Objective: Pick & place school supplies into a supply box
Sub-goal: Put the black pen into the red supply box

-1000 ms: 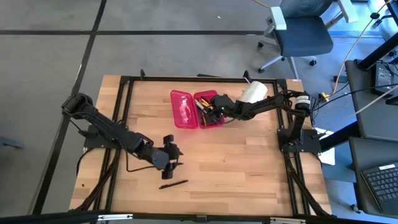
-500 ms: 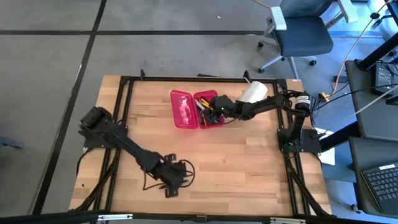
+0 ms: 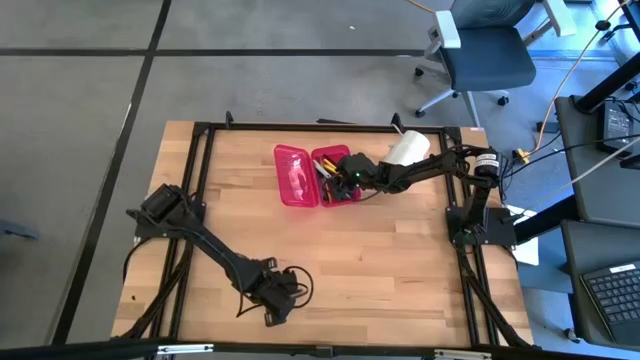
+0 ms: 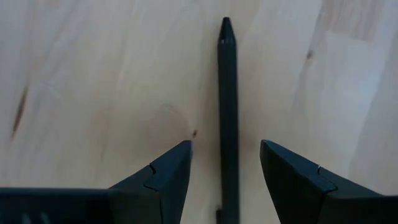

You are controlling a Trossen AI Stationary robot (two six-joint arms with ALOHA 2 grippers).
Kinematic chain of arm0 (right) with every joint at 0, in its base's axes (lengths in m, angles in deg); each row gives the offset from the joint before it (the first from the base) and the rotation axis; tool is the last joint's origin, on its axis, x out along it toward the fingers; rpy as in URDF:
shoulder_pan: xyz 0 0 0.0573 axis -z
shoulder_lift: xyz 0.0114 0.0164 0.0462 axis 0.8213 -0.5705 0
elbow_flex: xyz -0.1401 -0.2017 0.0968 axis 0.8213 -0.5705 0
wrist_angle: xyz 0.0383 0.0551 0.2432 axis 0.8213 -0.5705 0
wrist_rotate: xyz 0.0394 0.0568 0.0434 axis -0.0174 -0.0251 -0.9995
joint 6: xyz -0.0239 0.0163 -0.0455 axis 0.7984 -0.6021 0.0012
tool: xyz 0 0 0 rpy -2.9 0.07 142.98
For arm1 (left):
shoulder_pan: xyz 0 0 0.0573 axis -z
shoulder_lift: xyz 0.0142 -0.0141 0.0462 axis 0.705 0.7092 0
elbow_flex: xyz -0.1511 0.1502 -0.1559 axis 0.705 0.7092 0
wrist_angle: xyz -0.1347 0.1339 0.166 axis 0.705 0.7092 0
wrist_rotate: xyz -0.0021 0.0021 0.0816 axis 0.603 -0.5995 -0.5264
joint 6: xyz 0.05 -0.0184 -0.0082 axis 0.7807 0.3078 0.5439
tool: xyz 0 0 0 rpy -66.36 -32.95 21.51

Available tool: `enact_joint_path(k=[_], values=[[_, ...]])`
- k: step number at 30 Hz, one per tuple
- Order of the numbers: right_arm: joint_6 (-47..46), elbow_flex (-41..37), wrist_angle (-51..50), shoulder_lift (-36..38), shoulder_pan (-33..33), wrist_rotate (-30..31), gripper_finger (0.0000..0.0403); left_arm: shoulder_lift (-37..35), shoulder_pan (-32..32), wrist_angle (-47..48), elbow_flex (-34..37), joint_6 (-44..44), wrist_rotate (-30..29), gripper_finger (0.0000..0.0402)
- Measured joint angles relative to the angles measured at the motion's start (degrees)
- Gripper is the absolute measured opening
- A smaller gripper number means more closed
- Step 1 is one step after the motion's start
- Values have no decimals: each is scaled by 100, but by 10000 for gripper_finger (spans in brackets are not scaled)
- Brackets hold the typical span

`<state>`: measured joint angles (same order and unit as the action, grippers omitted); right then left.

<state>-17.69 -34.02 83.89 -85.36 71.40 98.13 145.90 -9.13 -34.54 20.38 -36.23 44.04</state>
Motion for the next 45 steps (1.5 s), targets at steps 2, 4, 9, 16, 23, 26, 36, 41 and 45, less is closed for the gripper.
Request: enact_joint_path(k=[2, 4, 9, 16, 23, 26, 36, 41, 45], values=[[4, 0, 15, 0, 0, -2, 207, 72, -11, 92, -26, 62, -11, 187], [4, 0, 22, 0, 2, -41, 207, 141, -13, 184, -38, 79, -7, 186], [5, 0, 27, 0, 2, -120, 207, 191, -17, 207, -30, 163, -19, 172], [6, 0, 168, 0, 2, -110, 207, 204, -12, 286, -19, 168, -215, 105], [7, 0, 280, 2, 2, -126, 207, 207, -21, 313, -11, 405, -286, 33], [57, 0, 292, 124, 0, -293, 207, 207, -21, 354, -11, 423, -296, 14], [939, 4, -155, 1454, -358, -1429, 207, -67, -44, 492, 50, 763, -1165, 18], [1590, 3, -851, 2131, -641, -2058, 207, -541, -131, 386, 22, 1207, -2466, 19], [2017, 2, -1520, 2583, -745, -1737, 207, -856, -228, 388, 30, 1867, -2898, 19]])
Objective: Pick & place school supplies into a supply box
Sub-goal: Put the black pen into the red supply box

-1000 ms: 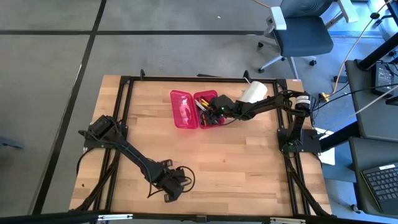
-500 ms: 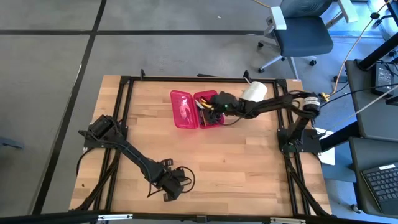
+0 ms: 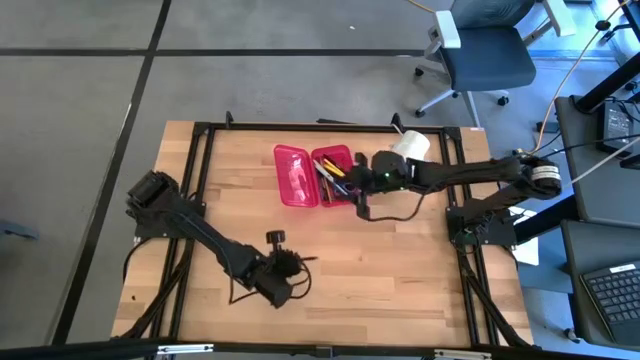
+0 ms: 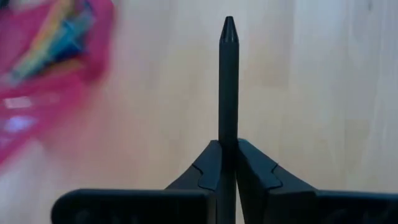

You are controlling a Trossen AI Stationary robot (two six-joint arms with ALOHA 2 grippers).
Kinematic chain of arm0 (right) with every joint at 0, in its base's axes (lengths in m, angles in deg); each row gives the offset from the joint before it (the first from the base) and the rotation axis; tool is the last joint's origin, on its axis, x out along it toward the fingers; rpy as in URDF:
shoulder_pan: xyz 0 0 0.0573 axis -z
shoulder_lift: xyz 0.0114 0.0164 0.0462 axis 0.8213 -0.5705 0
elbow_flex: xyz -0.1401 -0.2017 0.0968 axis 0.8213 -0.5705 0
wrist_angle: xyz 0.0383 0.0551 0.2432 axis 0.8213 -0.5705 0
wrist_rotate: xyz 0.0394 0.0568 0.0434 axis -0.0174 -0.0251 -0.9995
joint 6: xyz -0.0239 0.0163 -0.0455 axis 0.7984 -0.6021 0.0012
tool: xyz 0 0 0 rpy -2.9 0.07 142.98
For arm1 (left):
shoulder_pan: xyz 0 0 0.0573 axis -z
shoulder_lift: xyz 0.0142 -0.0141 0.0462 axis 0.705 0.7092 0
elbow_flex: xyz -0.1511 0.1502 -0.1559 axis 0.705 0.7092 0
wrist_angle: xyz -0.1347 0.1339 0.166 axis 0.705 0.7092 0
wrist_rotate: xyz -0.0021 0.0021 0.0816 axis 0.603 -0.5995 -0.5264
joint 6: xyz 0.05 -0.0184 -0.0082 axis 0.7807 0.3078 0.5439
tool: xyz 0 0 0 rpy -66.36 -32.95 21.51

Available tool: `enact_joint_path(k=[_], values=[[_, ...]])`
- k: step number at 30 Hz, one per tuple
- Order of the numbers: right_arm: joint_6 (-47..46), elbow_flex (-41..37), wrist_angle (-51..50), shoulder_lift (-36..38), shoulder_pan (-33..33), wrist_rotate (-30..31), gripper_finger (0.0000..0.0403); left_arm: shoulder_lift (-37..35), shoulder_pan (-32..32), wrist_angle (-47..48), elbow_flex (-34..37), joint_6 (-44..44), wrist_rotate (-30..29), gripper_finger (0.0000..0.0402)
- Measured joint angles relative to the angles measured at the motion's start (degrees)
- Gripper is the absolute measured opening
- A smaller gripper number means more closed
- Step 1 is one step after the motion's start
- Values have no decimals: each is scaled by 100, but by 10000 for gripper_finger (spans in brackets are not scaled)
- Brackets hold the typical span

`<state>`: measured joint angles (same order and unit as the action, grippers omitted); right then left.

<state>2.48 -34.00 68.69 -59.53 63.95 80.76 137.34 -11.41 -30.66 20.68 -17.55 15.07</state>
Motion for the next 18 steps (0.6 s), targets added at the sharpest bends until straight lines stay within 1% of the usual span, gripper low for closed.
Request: enact_joint_path(k=[2, 7, 9, 11, 14, 16, 18], values=[[95, -2, -264, 183, -35, 142, 207, -203, -78, -28, -12, 254, -108, 19], [255, -2, -541, 311, -167, 187, 207, -750, -296, -212, -3, 949, -23, 19], [413, -2, -543, 303, -242, 191, 207, -1002, -405, -709, 163, 1423, 43, 19], [542, -2, -548, 283, -308, 194, 207, -1260, -574, -1414, 489, 1997, 298, 19], [573, -2, -557, 282, -399, 194, 207, -1772, -915, -2341, 1133, 2445, 634, 19], [694, -67, -564, 282, -480, 194, 207, -2094, -1170, -3119, 1629, 2647, 834, 19], [707, -288, -229, 282, -578, 176, 207, -2346, -1420, -4075, 2153, 2959, 1242, 19]])
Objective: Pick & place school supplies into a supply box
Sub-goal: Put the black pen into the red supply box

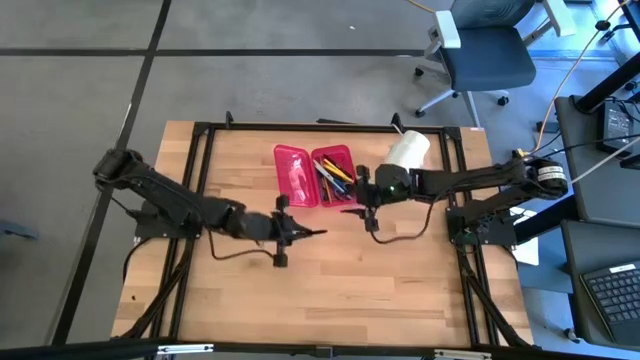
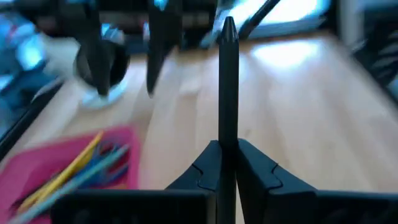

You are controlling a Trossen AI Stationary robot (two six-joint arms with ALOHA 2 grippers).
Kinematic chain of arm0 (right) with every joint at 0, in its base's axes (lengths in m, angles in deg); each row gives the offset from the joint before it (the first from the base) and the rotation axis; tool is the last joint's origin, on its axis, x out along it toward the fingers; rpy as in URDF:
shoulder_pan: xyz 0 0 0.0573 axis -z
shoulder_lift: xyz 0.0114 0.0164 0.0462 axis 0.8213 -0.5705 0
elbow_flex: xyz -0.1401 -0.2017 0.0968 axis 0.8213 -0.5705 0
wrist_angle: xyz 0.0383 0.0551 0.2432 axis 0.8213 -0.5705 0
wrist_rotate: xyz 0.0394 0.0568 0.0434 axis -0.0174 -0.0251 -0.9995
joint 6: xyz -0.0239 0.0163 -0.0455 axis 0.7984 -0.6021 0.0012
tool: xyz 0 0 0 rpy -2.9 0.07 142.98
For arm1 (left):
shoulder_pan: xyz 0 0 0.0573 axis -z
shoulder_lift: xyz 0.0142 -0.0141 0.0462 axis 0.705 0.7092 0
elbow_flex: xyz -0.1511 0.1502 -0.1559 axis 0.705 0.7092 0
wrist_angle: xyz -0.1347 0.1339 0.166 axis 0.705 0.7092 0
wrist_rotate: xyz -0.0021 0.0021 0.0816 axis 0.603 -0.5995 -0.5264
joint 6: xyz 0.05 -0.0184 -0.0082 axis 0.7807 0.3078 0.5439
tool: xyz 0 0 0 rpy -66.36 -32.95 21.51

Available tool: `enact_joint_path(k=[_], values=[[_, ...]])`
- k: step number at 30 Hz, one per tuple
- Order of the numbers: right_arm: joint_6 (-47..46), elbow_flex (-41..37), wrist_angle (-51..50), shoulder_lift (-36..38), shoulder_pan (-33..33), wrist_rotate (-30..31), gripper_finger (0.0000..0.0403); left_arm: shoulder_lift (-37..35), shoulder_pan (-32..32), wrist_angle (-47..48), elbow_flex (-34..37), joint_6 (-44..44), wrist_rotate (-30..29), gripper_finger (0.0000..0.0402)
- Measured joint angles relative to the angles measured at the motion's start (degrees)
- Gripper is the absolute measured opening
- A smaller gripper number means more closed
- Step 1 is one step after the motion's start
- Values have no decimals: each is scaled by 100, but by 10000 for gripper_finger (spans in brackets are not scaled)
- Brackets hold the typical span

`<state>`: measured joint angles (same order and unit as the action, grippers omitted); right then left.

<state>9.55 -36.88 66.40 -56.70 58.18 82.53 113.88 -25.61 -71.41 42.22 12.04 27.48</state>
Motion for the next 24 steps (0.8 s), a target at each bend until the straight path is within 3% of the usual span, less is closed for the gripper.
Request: enact_joint_path(k=[5, 8, 10, 18, 24], values=[[-142, -1155, 2656, -4, -259, -317, 207, -224, -617, -2516, 1102, 714, 1198, 19], [-204, -1710, 4341, -4, -359, -348, 207, -128, -926, -3641, 1456, 990, 1777, 19], [-345, -1900, 4923, 0, -371, -352, 207, -75, -1077, -4130, 1587, 1115, 2088, 19], [-638, -1407, 4919, -467, -365, -354, 207, 399, -1406, -4837, 1583, 1384, 2429, 20], [-616, -825, 4284, -1026, -365, -379, 207, 722, -1495, -5190, 1565, 1399, 2422, 20]])
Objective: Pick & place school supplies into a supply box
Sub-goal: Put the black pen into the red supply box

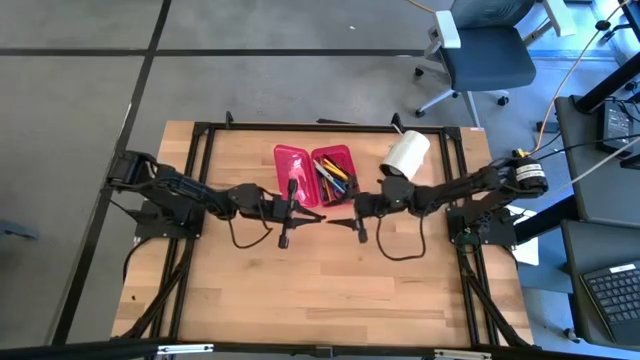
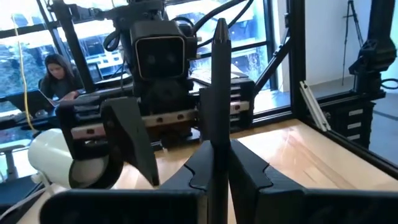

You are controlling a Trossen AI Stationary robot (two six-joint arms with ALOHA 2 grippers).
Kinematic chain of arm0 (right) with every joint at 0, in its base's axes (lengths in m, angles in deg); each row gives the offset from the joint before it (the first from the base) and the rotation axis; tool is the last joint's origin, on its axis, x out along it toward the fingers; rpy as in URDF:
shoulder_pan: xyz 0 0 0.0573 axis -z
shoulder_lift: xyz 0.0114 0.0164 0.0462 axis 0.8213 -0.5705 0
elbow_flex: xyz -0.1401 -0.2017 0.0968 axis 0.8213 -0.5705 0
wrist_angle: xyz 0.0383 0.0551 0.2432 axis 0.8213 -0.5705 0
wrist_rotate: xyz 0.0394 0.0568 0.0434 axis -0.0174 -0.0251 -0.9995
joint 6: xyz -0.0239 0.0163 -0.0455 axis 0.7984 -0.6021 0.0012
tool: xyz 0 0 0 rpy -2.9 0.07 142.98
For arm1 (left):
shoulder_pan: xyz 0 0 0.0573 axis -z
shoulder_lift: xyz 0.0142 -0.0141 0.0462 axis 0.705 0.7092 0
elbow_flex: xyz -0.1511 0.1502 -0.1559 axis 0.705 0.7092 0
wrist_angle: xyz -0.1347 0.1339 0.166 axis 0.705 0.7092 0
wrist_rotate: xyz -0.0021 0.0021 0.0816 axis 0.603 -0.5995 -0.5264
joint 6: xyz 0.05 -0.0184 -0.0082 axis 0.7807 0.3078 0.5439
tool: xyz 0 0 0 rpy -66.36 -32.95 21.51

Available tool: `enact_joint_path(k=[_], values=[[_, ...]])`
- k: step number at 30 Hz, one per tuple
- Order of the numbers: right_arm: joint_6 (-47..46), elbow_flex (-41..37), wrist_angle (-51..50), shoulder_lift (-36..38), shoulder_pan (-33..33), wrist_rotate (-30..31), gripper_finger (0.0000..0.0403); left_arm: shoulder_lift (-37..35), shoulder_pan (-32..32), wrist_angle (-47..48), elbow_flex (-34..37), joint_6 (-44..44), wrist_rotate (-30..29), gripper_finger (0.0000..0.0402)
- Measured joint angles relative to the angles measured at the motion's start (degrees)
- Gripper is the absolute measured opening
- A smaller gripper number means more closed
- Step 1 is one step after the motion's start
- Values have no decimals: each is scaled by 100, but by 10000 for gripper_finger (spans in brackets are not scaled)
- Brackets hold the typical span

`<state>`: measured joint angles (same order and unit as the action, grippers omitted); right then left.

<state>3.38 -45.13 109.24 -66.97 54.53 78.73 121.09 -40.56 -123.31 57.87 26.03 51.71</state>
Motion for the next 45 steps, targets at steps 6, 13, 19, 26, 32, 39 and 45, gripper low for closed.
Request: enact_joint_path(k=[6, 13, 19, 26, 32, 39, 45], values=[[-2, 195, -2, -343, -16, -11, 207, 17, -2, -154, 1, 153, -30, 20], [-16, 441, 336, -697, -28, -162, 207, 14, 0, -307, -4, 184, -34, 20], [-55, 647, 326, -945, -31, -389, 204, 14, 0, -369, -4, 195, -37, 22], [-174, 674, 320, -968, -26, -464, 146, 14, 3, -332, -4, 196, -33, 22], [-168, 674, 322, -958, -26, -464, 77, 14, 5, -327, -3, 198, -19, 26], [-167, 674, 307, -958, -33, -478, 42, 14, 0, -351, 0, 220, -94, 61], [-273, 674, 290, -958, -24, -410, 45, 12, 18, -377, 0, 219, -483, 87]])
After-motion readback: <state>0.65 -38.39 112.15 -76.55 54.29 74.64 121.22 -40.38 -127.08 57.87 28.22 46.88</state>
